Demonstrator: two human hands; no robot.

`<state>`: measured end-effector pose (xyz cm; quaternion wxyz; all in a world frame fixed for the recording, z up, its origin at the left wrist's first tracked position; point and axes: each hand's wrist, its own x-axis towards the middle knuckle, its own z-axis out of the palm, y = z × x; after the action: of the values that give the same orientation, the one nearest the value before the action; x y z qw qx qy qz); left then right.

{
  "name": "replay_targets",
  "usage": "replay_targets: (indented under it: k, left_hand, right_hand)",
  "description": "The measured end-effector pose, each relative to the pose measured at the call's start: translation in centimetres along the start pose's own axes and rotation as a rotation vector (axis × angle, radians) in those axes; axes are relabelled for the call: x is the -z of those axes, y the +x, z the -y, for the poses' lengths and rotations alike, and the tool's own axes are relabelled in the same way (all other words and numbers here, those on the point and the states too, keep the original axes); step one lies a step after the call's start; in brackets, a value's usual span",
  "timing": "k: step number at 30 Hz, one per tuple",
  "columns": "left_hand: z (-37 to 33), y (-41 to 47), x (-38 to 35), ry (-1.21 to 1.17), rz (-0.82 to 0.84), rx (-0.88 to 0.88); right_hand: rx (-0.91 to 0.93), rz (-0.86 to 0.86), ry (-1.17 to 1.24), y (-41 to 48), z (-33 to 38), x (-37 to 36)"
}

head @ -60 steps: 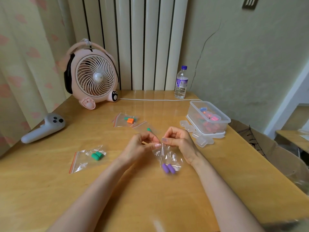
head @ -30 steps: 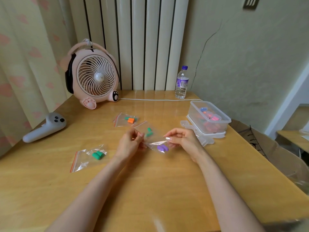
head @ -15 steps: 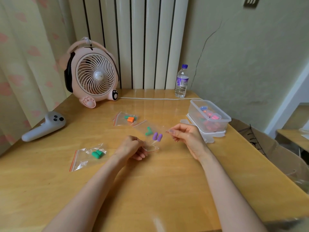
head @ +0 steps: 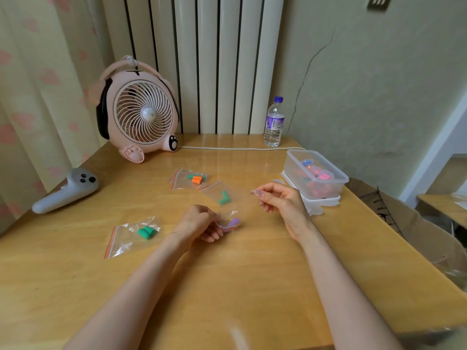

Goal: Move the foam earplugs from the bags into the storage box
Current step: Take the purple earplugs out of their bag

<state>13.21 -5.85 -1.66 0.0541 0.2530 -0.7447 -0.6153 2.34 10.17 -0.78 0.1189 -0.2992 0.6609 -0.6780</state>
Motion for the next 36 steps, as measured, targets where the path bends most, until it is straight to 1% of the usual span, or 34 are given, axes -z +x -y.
replay_targets:
  k: [4,5,7,8,9,10,11,12,13,15,18,21,23,25,26,28,30,31,34,36]
  left_hand:
    - [-0.1,0.0,-0.1,-0.039,0.001,-0.061]
    - [-0.2,0.0,0.0,-0.066,-0.008,-0.091]
    - [-0.3,0.0,0.1,-0.145,-0.026,-0.149]
    - [-0.3,0.1,0.1,-0.196,-0.034,-0.175]
    - [-0.3,0.1,0.2,-0.257,-0.046,-0.196]
    - [-0.3,0.2,0.2,-0.321,-0.071,-0.216]
    - [-0.3,0.4,0.2,-0.379,-0.114,-0.236]
    - [-0.2,0.6,0.3,-0.415,-0.177,-0.258]
    - [0.1,0.9,0.5,-0.418,-0.256,-0.277]
    - [0.8,1.7,1.0,-0.33,-0.429,-0.289]
    - [1.6,2.7,1.9,-0.186,-0.647,-0.262]
    - [1.9,3.1,2.2,-0.107,-0.742,-0.259]
    - [2.1,3.2,2.2,-0.049,-0.745,-0.28]
    - [2.2,3.2,2.0,0.066,-0.76,-0.323]
    - [2.2,3.0,1.9,0.123,-0.771,-0.364]
    - [2.1,2.6,1.6,0.223,-0.761,-0.506]
    - [1.9,2.3,1.1,0.302,-0.67,-0.646]
    - [2.0,2.3,0.8,0.328,-0.605,-0.691]
    - [2.0,2.4,0.1,0.389,-0.44,-0.743]
    - [2.0,2.5,-0.1,0.398,-0.37,-0.744]
  right_hand:
    - [0.02,-0.021,0.031,0.0,0.0,0.1]
    - [0.028,-0.045,0.04,0.1,0.0,0.1]
    - [0.034,-0.146,0.003,0.4,-0.4,0.3]
    - [0.037,-0.227,-0.073,0.6,-0.8,0.4]
    - [0.036,-0.319,-0.226,0.8,-1.4,0.6]
    - [0.02,-0.396,-0.467,1.0,-1.9,1.0]
    - [-0.019,-0.443,-0.741,1.0,-2.2,1.3]
    - [-0.064,-0.457,-0.95,0.9,-2.4,1.6]
    - [-0.11,-0.449,-1.07,0.8,-2.5,1.8]
    - [-0.188,-0.413,-1.157,0.6,-2.4,2.0]
    - [-0.26,-0.389,-1.2,0.6,-2.6,2.0]
    - [-0.272,-0.379,-1.192,0.6,-2.7,2.2]
    - [-0.262,-0.374,-1.191,0.5,-2.7,2.3]
    - [-0.249,-0.379,-1.179,0.5,-2.8,2.4]
    - [-0.231,-0.386,-1.161,0.6,-2.8,2.3]
    - [-0.177,-0.409,-1.073,0.8,-2.7,2.3]
    - [-0.162,-0.423,-1.009,1.0,-2.7,2.2]
    - [-0.177,-0.419,-1.026,1.0,-2.7,2.1]
    - [-0.248,-0.393,-1.159,0.9,-2.8,2.2]
    - [-0.266,-0.361,-1.136,0.9,-3.0,2.2]
